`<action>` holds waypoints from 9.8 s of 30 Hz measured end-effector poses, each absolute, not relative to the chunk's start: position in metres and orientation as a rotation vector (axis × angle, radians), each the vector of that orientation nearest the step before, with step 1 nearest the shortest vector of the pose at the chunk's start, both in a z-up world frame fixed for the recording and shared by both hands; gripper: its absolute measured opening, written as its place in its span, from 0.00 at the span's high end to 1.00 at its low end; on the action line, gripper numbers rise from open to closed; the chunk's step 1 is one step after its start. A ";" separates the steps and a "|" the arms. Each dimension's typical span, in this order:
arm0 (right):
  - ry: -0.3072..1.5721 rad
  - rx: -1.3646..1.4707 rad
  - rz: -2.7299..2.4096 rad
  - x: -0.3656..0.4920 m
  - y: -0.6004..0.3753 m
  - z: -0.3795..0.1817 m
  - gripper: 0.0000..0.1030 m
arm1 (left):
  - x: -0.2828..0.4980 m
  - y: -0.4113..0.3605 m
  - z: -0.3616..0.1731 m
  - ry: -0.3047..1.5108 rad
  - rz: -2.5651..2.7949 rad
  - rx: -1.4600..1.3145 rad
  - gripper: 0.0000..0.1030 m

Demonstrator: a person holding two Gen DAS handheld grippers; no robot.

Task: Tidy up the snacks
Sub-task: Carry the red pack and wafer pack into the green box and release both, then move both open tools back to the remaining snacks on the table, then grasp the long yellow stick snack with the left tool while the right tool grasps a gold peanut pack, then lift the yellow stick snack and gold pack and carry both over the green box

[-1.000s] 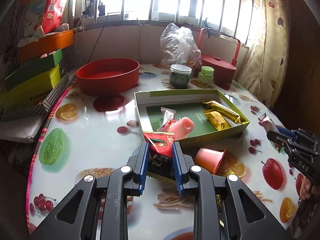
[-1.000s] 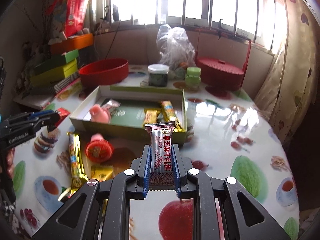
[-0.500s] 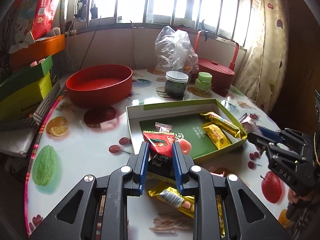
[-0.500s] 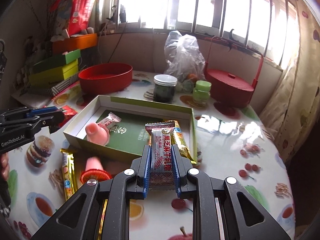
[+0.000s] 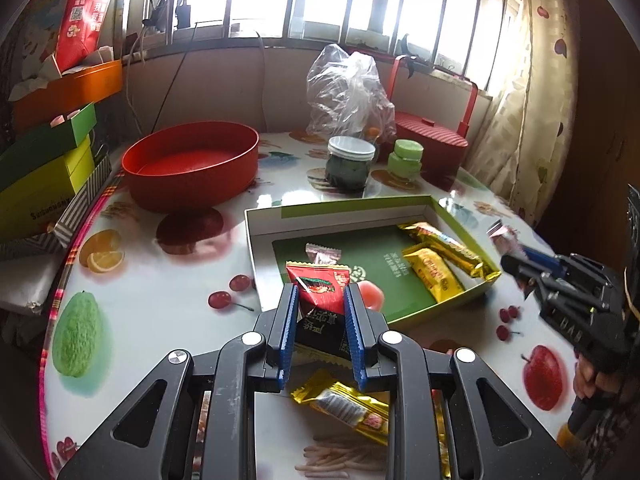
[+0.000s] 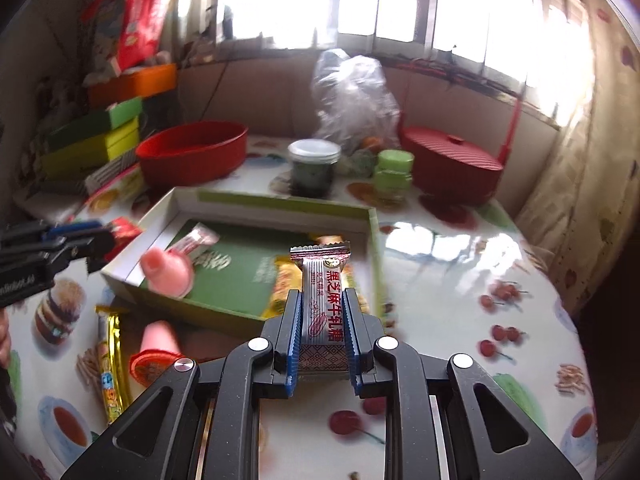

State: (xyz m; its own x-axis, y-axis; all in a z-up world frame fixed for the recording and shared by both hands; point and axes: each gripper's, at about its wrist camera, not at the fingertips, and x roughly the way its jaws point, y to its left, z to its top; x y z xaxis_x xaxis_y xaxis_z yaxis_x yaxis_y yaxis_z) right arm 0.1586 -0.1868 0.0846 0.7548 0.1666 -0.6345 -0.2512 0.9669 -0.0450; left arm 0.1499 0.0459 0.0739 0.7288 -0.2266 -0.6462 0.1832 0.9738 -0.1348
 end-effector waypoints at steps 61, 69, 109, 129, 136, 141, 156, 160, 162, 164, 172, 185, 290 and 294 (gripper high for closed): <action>0.848 -0.048 0.380 0.224 -0.168 0.049 0.78 | 0.190 0.036 0.041 0.818 -0.225 -0.072 0.76; 0.836 -0.029 0.399 0.217 -0.169 0.052 0.65 | 0.184 0.037 0.043 0.803 -0.232 -0.079 0.58; 0.801 -0.027 0.462 0.137 -0.175 0.065 0.52 | 0.111 0.028 0.050 0.767 -0.236 -0.055 0.57; 0.877 0.006 0.532 0.105 -0.173 0.050 0.49 | 0.093 0.033 0.030 0.832 -0.237 -0.077 0.37; 0.902 -0.049 0.559 0.095 -0.160 0.044 0.49 | 0.092 0.022 0.026 0.869 -0.258 -0.086 0.37; 0.907 -0.143 0.554 0.083 -0.148 0.038 0.49 | 0.095 0.015 0.023 0.890 -0.247 -0.086 0.37; 0.934 -0.184 0.440 0.084 -0.167 0.029 0.49 | 0.087 0.022 0.020 0.909 -0.215 -0.044 0.37; 0.938 -0.188 0.466 0.082 -0.167 0.030 0.49 | 0.080 0.035 0.018 0.918 -0.172 -0.022 0.37; 0.936 -0.204 0.479 0.081 -0.164 0.030 0.49 | 0.077 0.040 0.016 0.926 -0.160 -0.015 0.37; 0.931 -0.210 0.496 0.081 -0.161 0.030 0.49 | 0.075 0.047 0.013 0.932 -0.147 -0.017 0.37; 0.921 -0.217 0.496 0.088 -0.156 0.029 0.49 | 0.074 0.058 0.013 0.927 -0.115 -0.024 0.37; 0.907 -0.217 0.481 0.093 -0.154 0.028 0.49 | 0.089 0.049 0.011 0.924 -0.086 -0.013 0.37; 0.667 -0.039 0.351 0.147 -0.191 0.113 0.77 | 0.138 0.043 0.084 0.714 -0.236 -0.078 0.77; 0.686 -0.044 0.363 0.159 -0.184 0.108 0.77 | 0.150 0.043 0.076 0.739 -0.233 -0.089 0.77</action>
